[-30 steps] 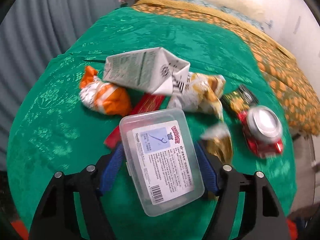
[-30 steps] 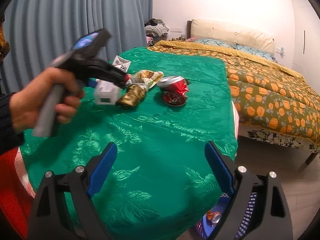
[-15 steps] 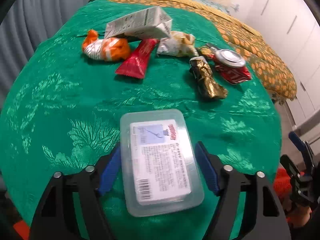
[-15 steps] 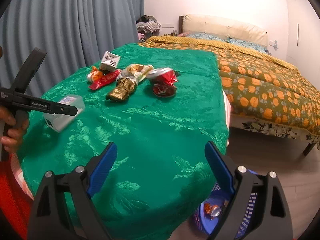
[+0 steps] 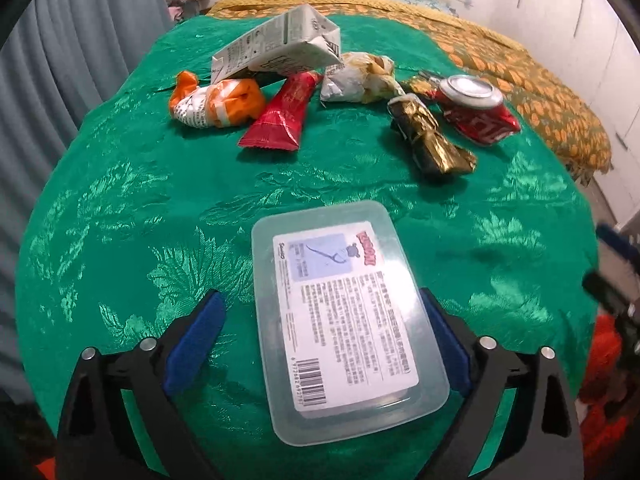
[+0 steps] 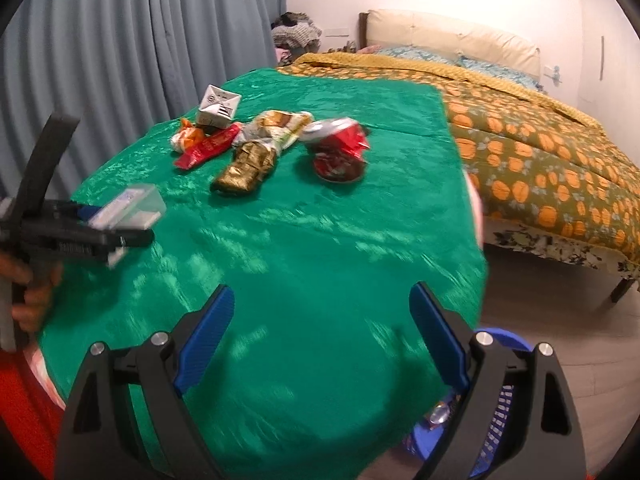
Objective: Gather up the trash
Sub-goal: 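Grasp the clear plastic box with the left tool while the right tool grasps the gold foil wrapper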
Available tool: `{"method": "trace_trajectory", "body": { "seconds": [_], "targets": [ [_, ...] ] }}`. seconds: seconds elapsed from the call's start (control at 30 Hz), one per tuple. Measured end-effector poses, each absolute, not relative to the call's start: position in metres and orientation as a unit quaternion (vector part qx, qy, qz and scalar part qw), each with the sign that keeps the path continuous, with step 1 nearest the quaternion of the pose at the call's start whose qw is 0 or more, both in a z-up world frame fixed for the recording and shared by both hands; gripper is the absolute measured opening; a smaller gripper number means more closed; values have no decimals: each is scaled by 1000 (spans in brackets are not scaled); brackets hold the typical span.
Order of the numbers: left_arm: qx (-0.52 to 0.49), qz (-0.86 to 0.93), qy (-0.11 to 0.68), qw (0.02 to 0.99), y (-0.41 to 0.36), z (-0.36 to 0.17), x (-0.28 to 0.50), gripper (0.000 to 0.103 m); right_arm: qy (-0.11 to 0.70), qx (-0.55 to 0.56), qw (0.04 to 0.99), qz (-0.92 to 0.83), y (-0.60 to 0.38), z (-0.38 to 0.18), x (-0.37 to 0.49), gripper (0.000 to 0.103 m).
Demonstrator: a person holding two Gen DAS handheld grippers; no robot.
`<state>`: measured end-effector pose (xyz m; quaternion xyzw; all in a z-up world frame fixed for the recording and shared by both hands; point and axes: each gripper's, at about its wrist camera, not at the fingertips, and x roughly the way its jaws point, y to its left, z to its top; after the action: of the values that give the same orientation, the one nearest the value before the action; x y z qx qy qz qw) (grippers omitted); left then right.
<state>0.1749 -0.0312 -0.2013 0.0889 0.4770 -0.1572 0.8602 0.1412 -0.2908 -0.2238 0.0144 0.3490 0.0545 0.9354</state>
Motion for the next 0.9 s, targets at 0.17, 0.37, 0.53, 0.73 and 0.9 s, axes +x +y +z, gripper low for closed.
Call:
{"method": "trace_trajectory", "body": {
  "seconds": [0.17, 0.37, 0.53, 0.73, 0.9],
  "targets": [
    [83, -152, 475, 863, -28, -202, 174, 97, 363, 16, 928, 88, -272, -206, 185, 87],
    [86, -150, 459, 872, -26, -203, 164, 97, 401, 17, 909, 112, -241, -207, 246, 86],
    [86, -162, 463, 867, -22, -202, 163, 98, 436, 7, 895, 95, -223, -225, 285, 82],
    [87, -169, 464, 865, -21, -201, 163, 98, 444, 7, 892, 91, -216, -233, 296, 53],
    [82, -170, 465, 865, -18, -199, 162, 97, 430, 4, 897, 105, -223, -226, 274, 51]
  ]
}}
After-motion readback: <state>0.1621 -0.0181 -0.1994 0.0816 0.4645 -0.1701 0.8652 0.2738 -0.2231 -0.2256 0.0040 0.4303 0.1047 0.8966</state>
